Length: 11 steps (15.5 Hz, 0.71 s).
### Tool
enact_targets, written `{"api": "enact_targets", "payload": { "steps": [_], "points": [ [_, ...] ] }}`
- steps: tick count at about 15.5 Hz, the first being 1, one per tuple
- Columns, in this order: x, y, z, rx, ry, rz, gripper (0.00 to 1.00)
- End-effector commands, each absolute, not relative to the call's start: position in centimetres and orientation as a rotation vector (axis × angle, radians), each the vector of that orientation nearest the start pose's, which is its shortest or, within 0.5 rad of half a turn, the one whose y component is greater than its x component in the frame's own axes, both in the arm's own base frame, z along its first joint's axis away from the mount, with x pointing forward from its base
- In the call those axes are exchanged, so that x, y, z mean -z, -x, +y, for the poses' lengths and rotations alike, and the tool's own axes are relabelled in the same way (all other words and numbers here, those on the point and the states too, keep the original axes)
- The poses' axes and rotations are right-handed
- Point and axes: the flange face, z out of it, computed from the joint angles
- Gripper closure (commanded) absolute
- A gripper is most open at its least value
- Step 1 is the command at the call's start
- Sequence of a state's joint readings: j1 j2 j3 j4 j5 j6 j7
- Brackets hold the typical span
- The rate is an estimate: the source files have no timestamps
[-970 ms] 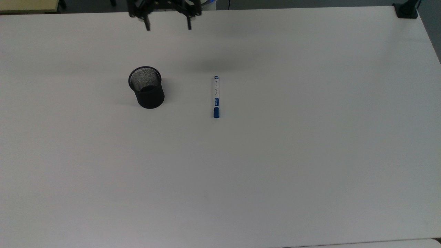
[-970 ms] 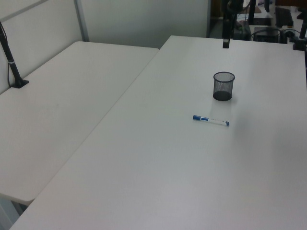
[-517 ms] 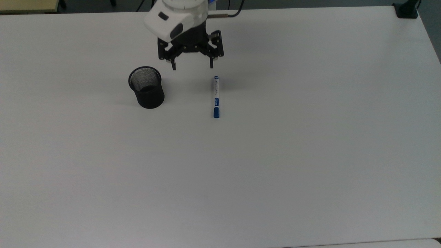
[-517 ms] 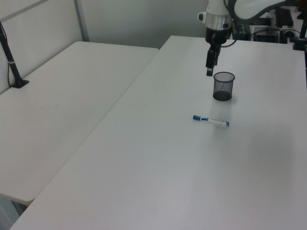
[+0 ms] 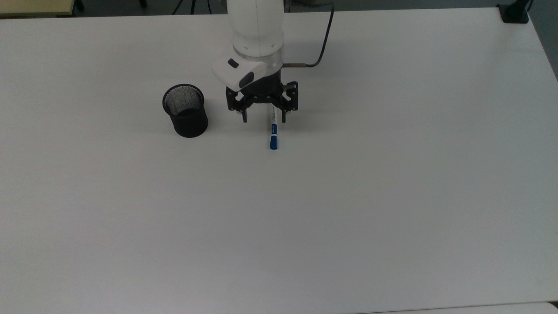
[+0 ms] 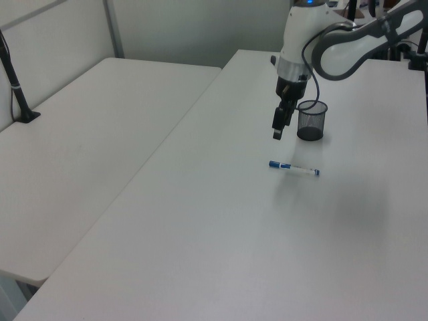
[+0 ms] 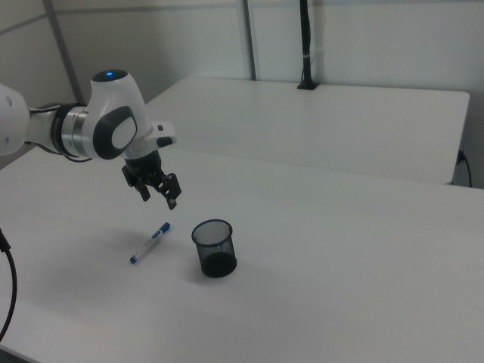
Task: Insert the marker
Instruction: 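Lower the open gripper over the blue-capped white marker, then close the gripper on the marker and lift it off the table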
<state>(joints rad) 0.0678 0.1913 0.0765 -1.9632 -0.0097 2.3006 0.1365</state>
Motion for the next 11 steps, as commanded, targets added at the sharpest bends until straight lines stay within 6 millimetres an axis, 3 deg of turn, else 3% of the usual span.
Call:
{"api": "enact_targets", "payload": {
  "steps": [1,3,6,11],
  "points": [
    [-36.8,-60.3,10.6,0.217,3.108,0.039,0.20],
    [-34.8,-60.5,11.9,0.203,3.109,0.030,0.32],
    [-33.4,-60.5,12.1,0.188,3.128,0.016,0.49],
    [-31.3,-61.2,12.4,0.228,3.140,-0.009,0.51]
  ]
}}
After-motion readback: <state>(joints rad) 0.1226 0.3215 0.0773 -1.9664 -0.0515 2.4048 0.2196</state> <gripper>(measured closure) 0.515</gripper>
